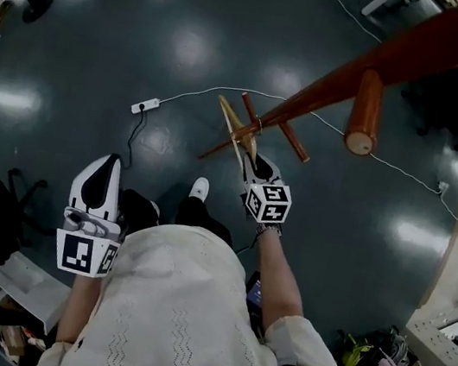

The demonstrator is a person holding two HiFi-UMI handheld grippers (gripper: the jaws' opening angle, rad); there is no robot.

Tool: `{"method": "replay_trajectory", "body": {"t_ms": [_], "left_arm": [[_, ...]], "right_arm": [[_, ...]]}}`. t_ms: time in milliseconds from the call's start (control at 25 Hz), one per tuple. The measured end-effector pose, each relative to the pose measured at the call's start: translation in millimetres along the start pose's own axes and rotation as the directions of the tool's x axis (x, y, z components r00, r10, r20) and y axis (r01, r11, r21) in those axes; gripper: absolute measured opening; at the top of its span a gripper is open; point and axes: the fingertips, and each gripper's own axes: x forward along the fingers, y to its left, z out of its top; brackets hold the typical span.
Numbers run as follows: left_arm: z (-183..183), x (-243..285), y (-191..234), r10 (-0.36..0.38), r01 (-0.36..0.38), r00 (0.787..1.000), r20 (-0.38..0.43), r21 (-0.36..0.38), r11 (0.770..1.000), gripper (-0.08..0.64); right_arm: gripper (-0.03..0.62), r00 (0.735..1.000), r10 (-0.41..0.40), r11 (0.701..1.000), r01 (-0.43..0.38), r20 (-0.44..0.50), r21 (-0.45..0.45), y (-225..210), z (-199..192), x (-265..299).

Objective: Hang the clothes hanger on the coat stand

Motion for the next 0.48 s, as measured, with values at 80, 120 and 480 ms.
{"method": "replay_trajectory", "body": {"t_ms": [80, 120, 480], "left_arm": [[-1.1, 0.9, 2.4, 0.012, -0.012, 1.000, -0.001, -0.007, 1.000, 0.012], [-1.6, 1.4, 2.4, 0.016, -0.016, 1.000, -0.001, -0.009, 1.000, 0.012], [0.3, 24.2, -10.0, 0.030, -0.030, 0.999, -0.018, 0.003, 1.000, 0.012]], "right_arm": [[0.071, 1.000, -0.009, 1.000, 0.009, 0.005, -0.018, -4.1, 1.0, 3.7], [0.071, 1.000, -0.015, 0.999, 0.016, 0.006, -0.030, -6.6, 1.0, 5.0], [0.071, 0.998, -0.061, 0.998, 0.060, -0.015, -0.033, -39.4, 9.3, 16.6]]}}
